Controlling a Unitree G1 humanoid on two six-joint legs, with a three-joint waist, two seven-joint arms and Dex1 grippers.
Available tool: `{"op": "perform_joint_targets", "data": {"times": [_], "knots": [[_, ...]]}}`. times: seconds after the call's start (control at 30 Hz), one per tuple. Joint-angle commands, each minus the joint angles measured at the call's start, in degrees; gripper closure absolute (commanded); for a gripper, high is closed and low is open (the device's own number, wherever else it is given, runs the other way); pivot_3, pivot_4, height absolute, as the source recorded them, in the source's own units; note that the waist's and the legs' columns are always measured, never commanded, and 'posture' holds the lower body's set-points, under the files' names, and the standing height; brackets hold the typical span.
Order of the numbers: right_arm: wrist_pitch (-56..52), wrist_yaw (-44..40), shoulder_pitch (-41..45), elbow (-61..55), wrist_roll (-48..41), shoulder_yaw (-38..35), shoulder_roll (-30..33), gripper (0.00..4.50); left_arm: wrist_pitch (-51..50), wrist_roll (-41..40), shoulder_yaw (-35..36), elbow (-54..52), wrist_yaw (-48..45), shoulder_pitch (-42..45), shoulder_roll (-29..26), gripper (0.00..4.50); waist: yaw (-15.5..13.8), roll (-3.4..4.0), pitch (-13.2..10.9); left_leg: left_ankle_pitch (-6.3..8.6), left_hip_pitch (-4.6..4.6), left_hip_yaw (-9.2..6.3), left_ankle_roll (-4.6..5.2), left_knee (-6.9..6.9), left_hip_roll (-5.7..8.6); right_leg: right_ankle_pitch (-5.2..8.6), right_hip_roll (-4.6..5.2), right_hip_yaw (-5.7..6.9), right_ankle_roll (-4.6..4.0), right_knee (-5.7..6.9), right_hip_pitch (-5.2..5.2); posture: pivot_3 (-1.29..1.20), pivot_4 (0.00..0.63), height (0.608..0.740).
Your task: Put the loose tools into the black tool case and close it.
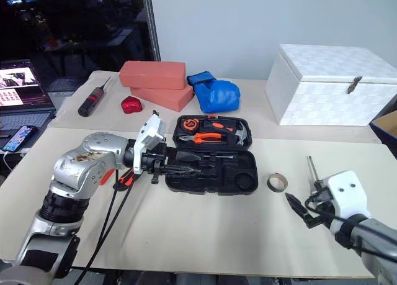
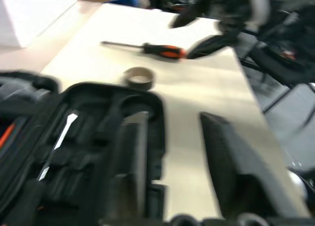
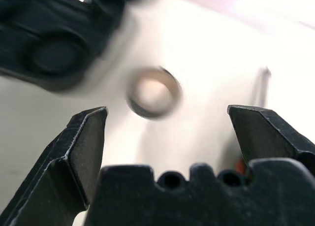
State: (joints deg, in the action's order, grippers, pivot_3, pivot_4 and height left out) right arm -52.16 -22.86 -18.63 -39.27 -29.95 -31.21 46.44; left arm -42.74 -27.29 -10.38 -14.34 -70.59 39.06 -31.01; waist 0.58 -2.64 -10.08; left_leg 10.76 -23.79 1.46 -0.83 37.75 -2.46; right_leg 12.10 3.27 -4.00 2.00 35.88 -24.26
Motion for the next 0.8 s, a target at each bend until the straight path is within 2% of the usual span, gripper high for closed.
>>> {"op": "perform_joint_targets", "data": {"times": [0.03, 0.1, 0.23, 0.27, 0.3, 0.37, 0.43, 0.47, 0.57, 0.67, 0.7, 0.73, 0.8], "knots": [[-3.9, 0.3, 3.0, 6.1, 1.5, -2.8, 2.2, 0.00, 0.7, -1.4, -1.8, -3.1, 1.2, 0.7, 1.6, 0.76, 0.1, 0.00, 0.0, 0.00, -0.02, 0.00, 0.01, 0.01, 0.00, 0.00, 0.00, -0.01, 0.00, -0.04, 0.00, 0.00, 0.150, 0.740], [-8.8, 1.9, 9.3, 11.7, 1.2, 0.6, 3.0, 0.00, 1.9, -1.1, -2.4, -2.0, 0.5, 1.3, 1.8, 0.13, 0.4, -0.03, 0.0, -0.01, -0.06, 0.02, 0.02, 0.06, 0.04, -0.01, 0.02, -0.04, 0.02, -0.08, 0.01, 0.00, 0.150, 0.740], [-9.6, 1.3, 16.4, 21.8, 3.9, 6.0, 4.4, 0.00, 2.2, -0.7, -3.9, -2.4, 1.5, 1.5, 2.9, 0.05, 1.2, -0.01, 0.0, -0.02, -0.03, -0.02, 0.04, 0.06, 0.04, -0.04, -0.02, -0.07, 0.04, -0.05, -0.01, 0.00, 0.150, 0.740], [-9.2, 0.5, 17.4, 24.3, 4.7, 7.4, 5.1, 0.49, 2.2, -0.8, -4.1, -2.6, 1.6, 1.6, 3.0, 0.00, 1.2, 0.02, 0.0, -0.02, -0.02, -0.05, 0.04, 0.06, 0.04, -0.03, -0.04, -0.06, 0.03, -0.01, -0.01, 0.00, 0.150, 0.740], [-8.4, 0.0, 18.6, 26.4, 5.5, 8.8, 5.5, 0.66, 2.4, -0.9, -4.0, -2.3, 1.4, 1.7, 2.8, 0.00, 1.2, 0.03, 0.0, -0.02, -0.04, -0.09, 0.05, 0.02, 0.04, -0.03, -0.06, -0.05, 0.04, -0.01, -0.03, 0.00, 0.150, 0.740], [-8.1, -1.3, 19.8, 28.3, 5.6, 9.7, 6.1, 1.40, 2.6, -1.0, -3.8, -2.0, 1.5, 1.9, 2.7, 0.00, 1.2, 0.06, 0.0, -0.01, -0.08, -0.11, 0.07, -0.01, 0.04, -0.01, -0.09, -0.06, 0.07, -0.02, -0.05, 0.00, 0.150, 0.740], [-7.9, -2.2, 19.6, 28.6, 5.9, 9.3, 6.5, 1.99, 2.3, -1.0, -3.5, -2.4, 2.3, 1.6, 2.6, 0.00, 1.2, 0.08, 0.0, 0.03, -0.15, -0.11, 0.15, -0.01, 0.08, 0.05, -0.07, -0.07, 0.17, -0.03, -0.07, 0.00, 0.150, 0.740], [-7.8, -2.5, 19.5, 28.2, 5.9, 8.7, 6.5, 2.46, 2.2, -1.2, -3.1, -2.6, 2.7, 1.4, 2.6, 0.00, 1.2, 0.08, 0.0, 0.06, -0.18, -0.11, 0.18, 0.00, 0.08, 0.06, -0.07, -0.07, 0.21, -0.03, -0.07, 0.00, 0.150, 0.740], [-7.1, -4.1, 18.6, 25.9, 5.7, 6.4, 7.1, 3.48, 1.6, -2.0, -1.7, -3.5, 4.6, 0.1, 2.6, 0.00, 1.1, 0.08, 0.0, 0.07, -0.27, -0.13, 0.21, 0.00, 0.12, -0.02, -0.05, -0.07, 0.40, -0.06, -0.10, 0.00, 0.150, 0.740], [-6.3, -6.3, 18.2, 22.8, 5.0, 4.5, 7.8, 3.52, 1.4, -2.9, 0.2, -4.4, 6.9, -1.7, 2.7, 0.00, 1.3, 0.11, 0.0, 0.07, -0.26, -0.13, 0.21, 0.01, 0.14, -0.02, -0.02, -0.08, 0.39, -0.06, -0.10, 0.00, 0.150, 0.740], [-4.7, -7.6, 19.9, 19.8, 4.3, 5.0, 8.4, 3.52, 3.7, -4.8, 3.4, -4.5, 7.7, -4.3, 4.1, 0.00, 1.4, 0.15, 0.0, 0.07, -0.27, -0.14, 0.20, 0.01, 0.14, -0.01, -0.02, -0.08, 0.39, -0.05, -0.11, 0.00, 0.150, 0.740], [-2.2, -9.4, 21.3, 17.1, 4.5, 6.5, 9.5, 3.52, 6.1, -4.8, 5.0, -4.9, 7.3, -6.5, 3.2, 0.00, 1.7, 0.21, 0.0, 0.07, -0.25, -0.15, 0.20, 0.02, 0.14, -0.01, -0.02, -0.08, 0.38, -0.05, -0.10, 0.00, 0.150, 0.740], [5.0, -14.3, 24.7, 14.1, 6.1, 12.2, 12.1, 3.52, 2.5, -8.1, 8.8, -6.7, 6.7, -10.1, -0.5, 0.00, 2.6, 0.32, -0.1, 0.07, -0.17, -0.09, 0.20, 0.02, 0.13, -0.02, -0.03, -0.15, 0.34, -0.02, -0.10, 0.00, 0.150, 0.740]]}}
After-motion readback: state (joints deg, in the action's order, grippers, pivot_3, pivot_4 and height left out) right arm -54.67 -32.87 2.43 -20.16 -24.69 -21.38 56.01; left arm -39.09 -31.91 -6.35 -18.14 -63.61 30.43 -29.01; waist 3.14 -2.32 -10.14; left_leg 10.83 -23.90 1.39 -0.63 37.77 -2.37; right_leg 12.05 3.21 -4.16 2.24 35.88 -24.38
